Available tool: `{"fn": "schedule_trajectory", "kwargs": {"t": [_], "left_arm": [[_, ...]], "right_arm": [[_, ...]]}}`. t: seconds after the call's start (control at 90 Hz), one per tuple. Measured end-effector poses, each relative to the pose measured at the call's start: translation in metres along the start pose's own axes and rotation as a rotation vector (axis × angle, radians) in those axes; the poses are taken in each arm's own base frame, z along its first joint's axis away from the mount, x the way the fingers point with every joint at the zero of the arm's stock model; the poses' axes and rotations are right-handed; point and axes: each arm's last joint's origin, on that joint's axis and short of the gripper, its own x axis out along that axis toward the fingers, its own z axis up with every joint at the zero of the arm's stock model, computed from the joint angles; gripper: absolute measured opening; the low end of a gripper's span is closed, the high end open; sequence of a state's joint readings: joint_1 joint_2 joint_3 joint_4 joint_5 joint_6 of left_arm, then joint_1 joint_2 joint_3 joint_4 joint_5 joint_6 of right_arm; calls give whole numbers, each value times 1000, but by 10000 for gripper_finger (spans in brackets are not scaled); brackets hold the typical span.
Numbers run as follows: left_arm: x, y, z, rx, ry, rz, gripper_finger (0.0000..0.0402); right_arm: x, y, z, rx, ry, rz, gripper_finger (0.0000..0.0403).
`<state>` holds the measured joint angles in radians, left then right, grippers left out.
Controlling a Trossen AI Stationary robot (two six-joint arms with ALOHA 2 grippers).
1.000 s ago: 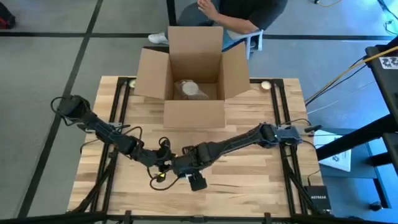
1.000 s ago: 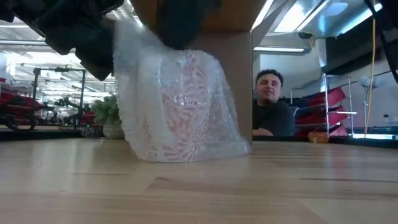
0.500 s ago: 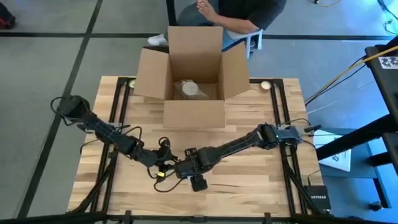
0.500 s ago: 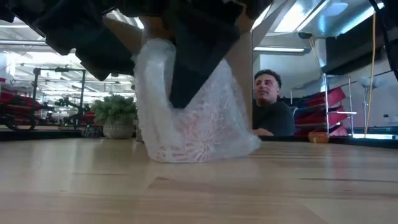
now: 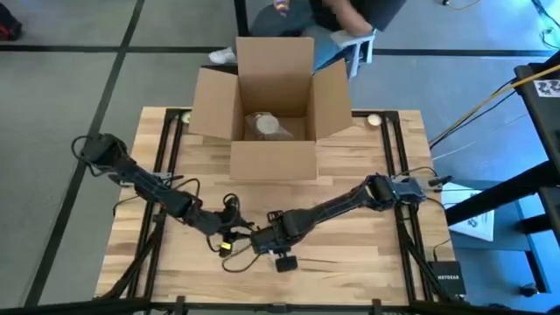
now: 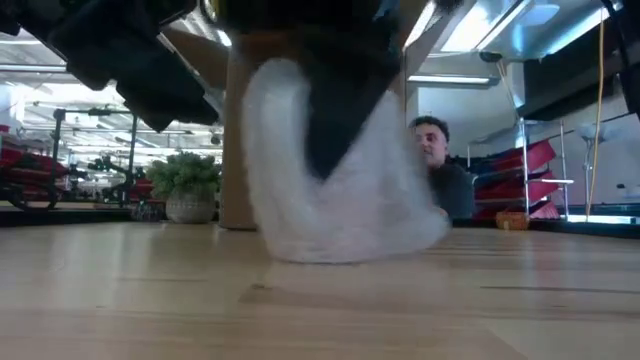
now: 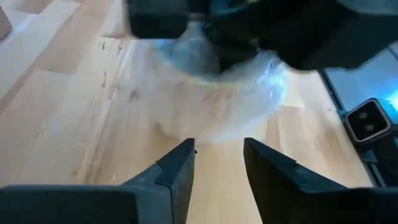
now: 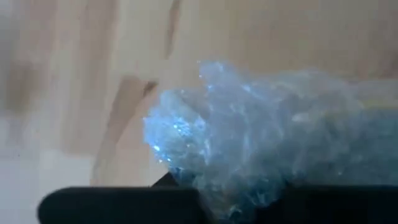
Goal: Wrap mug
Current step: Put the yellow mug into the cardboard box
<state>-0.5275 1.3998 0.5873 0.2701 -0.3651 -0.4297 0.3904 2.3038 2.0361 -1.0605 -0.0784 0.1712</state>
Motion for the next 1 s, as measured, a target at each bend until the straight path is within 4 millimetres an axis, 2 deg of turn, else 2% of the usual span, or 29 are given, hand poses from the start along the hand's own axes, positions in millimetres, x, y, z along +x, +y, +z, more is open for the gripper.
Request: {"fn": "schedule_trajectory", "kwargs": {"t": [0.178, 0.267, 0.378, 0.578, 0.678, 0.8, 0.9, 1.0], "left_arm": [[-12, -4, 8, 7, -41, -38, 123], [-20, -7, 12, 14, -61, -61, 123], [-32, -10, 18, 19, -86, -90, 123], [-47, -11, 25, 12, -117, -122, 123], [-50, -11, 25, 14, -110, -121, 123], [-50, -11, 25, 14, -109, -120, 123], [-49, -10, 25, 15, -106, -115, 123], [-49, -8, 25, 8, -107, -108, 123]], "right_arm": [[-55, 29, -4, -28, -147, 5, 9], [-71, 39, -6, -50, -211, -25, 9], [-88, 47, -9, -61, -277, -62, 9], [-142, 49, -7, -129, -533, -98, 9], [-165, 45, -4, -187, -654, -134, 9], [-203, 32, -4, -218, -830, -203, 9], [-231, 11, -1, -205, -960, -309, 9], [-251, -20, -1, -142, -1025, -419, 9]]}}
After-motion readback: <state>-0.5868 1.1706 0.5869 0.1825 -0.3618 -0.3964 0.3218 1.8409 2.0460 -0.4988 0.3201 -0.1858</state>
